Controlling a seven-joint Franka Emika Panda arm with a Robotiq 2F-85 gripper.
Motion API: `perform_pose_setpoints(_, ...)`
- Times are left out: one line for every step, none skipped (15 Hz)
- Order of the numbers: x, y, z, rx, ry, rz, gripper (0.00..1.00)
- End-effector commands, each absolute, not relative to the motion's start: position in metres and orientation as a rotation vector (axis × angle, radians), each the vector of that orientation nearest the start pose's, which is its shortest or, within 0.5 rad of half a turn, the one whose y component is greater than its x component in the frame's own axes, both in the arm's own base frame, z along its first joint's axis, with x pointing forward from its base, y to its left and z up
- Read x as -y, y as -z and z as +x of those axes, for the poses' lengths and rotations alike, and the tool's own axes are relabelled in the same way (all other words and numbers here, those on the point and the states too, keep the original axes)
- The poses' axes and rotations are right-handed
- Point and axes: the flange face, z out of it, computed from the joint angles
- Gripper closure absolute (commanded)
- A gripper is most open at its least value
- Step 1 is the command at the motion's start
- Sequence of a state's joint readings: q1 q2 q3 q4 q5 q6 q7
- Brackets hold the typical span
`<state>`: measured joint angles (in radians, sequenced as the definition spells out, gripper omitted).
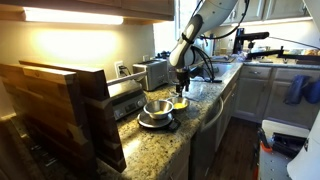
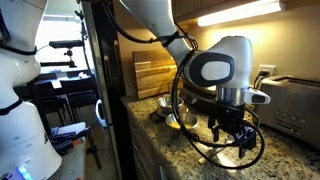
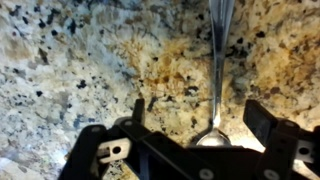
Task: Use the spoon on the counter to scoop some of the contents in the bowl on the left into the bowl on the right
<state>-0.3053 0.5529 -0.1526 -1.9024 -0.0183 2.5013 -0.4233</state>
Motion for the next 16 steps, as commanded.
perform_pose_setpoints(0.276,-0.215,0.578,-0.005,-0.002,-3.241,0.0)
perform_pose_setpoints(0.275,-0.214,0.578,0.0,0.0,-3.236,0.0)
perform_pose_setpoints(0.274,-0.212,0.579,0.01,0.004,-3.231,0.0)
perform_pose_setpoints(0.273,-0.21,0.58,0.02,0.014,-3.229,0.0)
perform_pose_setpoints(0.272,-0.209,0.581,0.019,-0.002,-3.228,0.0)
perform_pose_setpoints(0.271,-0.208,0.581,0.014,-0.011,-3.227,0.03)
perform_pose_setpoints(0.271,-0.207,0.582,0.017,-0.013,-3.224,0.21)
perform_pose_setpoints(0.271,-0.206,0.582,0.021,-0.014,-3.217,0.28)
perform_pose_setpoints(0.272,-0.205,0.583,0.028,-0.008,-3.214,0.3)
perform_pose_setpoints(0.272,-0.206,0.584,0.032,-0.002,-3.21,0.38)
perform_pose_setpoints(0.272,-0.206,0.585,0.037,0.009,-3.203,0.44)
perform_pose_setpoints(0.272,-0.207,0.587,0.039,0.018,-3.196,0.5)
perform_pose_setpoints(0.273,-0.207,0.588,0.034,0.019,-3.19,0.58)
perform_pose_setpoints(0.274,-0.208,0.588,0.029,0.018,-3.183,0.64)
perform_pose_setpoints(0.275,-0.209,0.589,0.024,0.013,-3.178,0.71)
perform_pose_setpoints(0.276,-0.209,0.588,0.021,0.005,-3.171,0.77)
